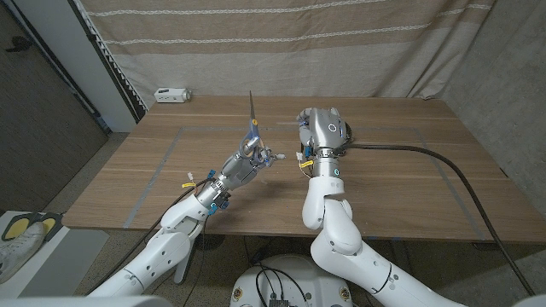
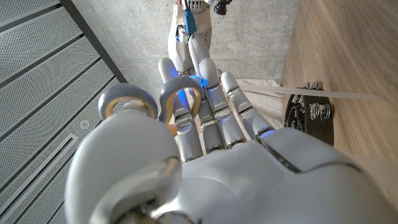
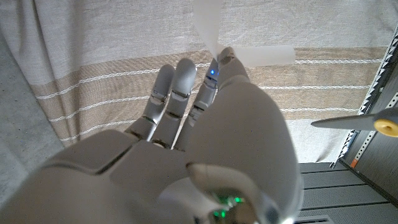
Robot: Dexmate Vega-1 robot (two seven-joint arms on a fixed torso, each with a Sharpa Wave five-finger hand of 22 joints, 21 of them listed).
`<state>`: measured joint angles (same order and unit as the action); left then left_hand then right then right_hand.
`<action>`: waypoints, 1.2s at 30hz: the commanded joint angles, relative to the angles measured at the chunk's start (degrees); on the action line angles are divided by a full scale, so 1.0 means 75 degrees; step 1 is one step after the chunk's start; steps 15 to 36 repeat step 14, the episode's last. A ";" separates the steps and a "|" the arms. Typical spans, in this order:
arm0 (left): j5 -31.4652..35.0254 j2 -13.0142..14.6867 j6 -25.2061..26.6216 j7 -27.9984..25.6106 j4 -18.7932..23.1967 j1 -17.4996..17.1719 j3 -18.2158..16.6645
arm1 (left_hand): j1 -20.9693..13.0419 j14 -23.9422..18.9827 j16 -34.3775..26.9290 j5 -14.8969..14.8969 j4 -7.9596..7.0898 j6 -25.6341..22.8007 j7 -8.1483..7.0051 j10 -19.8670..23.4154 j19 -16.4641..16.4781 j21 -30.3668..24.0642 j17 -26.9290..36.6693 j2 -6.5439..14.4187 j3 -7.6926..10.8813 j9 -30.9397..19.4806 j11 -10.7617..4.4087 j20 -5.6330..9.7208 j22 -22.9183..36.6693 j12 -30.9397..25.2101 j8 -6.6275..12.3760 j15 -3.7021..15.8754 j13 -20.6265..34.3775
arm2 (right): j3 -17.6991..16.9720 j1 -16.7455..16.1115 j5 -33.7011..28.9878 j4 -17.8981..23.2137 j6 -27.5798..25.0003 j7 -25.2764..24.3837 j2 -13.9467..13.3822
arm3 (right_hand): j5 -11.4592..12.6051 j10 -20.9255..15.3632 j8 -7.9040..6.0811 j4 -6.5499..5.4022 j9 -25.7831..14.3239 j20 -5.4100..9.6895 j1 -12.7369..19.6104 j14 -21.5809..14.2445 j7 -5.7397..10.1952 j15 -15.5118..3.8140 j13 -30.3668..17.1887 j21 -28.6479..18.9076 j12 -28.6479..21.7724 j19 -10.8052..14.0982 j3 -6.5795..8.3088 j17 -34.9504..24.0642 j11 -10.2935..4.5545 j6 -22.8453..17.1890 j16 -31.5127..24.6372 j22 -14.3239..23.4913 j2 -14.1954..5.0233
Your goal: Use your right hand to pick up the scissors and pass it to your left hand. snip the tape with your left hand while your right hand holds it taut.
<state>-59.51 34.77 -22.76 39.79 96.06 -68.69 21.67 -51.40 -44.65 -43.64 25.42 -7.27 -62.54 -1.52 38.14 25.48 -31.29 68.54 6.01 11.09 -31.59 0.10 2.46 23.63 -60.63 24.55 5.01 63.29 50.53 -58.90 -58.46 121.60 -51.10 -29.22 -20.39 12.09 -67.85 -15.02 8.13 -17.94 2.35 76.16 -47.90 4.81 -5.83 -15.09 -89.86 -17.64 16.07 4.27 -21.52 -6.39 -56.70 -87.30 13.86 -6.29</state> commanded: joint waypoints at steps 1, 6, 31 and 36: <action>0.0191 -0.0080 -0.0141 -0.0205 0.0088 -0.0068 -0.0026 | -0.0156 -0.0059 0.0031 -0.0013 -0.0001 -0.0064 -0.0001 0.1607 0.0041 -0.0061 0.0022 0.0082 -0.0010 -0.0028 -0.1616 0.0651 0.0020 -0.0030 0.0002 0.1015 0.0041 | -0.0138 -0.0099 0.0249 0.0090 0.0264 -0.0050 -0.0103 | 0.0027 -0.0456 0.0019 -0.0042 -0.0043 0.0505 -0.0029 0.0017 0.0016 -0.0879 -0.0424 -0.0031 -0.0033 0.0070 0.0001 0.0002 -0.0428 -0.0047 -0.0058 -0.0005 -0.0028; 0.0257 -0.0003 -0.0071 -0.0266 0.0096 -0.0044 -0.0006 | -0.0175 -0.0063 0.0040 -0.0020 -0.0003 -0.0080 0.0023 0.1567 0.0040 -0.0064 0.0031 0.0083 -0.0015 -0.0010 -0.1615 0.0648 0.0018 0.0019 -0.0011 0.1015 0.0009 | -0.0292 -0.0090 0.0616 0.0015 0.0500 -0.0089 -0.0105 | 0.0027 -0.0460 0.0021 -0.0038 -0.0045 0.0503 -0.0029 0.0012 0.0024 -0.0878 -0.0427 -0.0030 -0.0026 0.0068 -0.0004 0.0002 -0.0439 -0.0056 -0.0075 -0.0006 -0.0016; 0.0216 0.0004 -0.0126 -0.0264 -0.0028 -0.0043 -0.0077 | -0.0218 -0.0082 0.0060 -0.0040 -0.0017 -0.0105 0.0041 0.1593 0.0037 -0.0073 0.0050 0.0086 -0.0034 0.0032 -0.1611 0.0656 0.0011 0.0046 -0.0052 0.1014 0.0016 | -0.0336 0.0030 0.0953 0.0191 0.0676 0.0320 -0.0310 | 0.0035 -0.0391 0.0065 -0.0047 -0.0047 0.0539 -0.0032 0.0119 0.0047 -0.0877 -0.0468 -0.0010 -0.0001 -0.0061 0.0005 0.0050 -0.0404 0.0020 -0.0047 -0.0004 -0.0052; 0.0216 0.0004 -0.0126 -0.0264 -0.0028 -0.0043 -0.0077 | -0.0218 -0.0082 0.0060 -0.0040 -0.0017 -0.0105 0.0041 0.1593 0.0037 -0.0073 0.0050 0.0086 -0.0034 0.0032 -0.1611 0.0656 0.0011 0.0046 -0.0052 0.1014 0.0016 | -0.0336 0.0030 0.0953 0.0191 0.0676 0.0320 -0.0310 | 0.0035 -0.0391 0.0065 -0.0047 -0.0047 0.0539 -0.0032 0.0119 0.0047 -0.0877 -0.0468 -0.0010 -0.0001 -0.0061 0.0005 0.0050 -0.0404 0.0020 -0.0047 -0.0004 -0.0052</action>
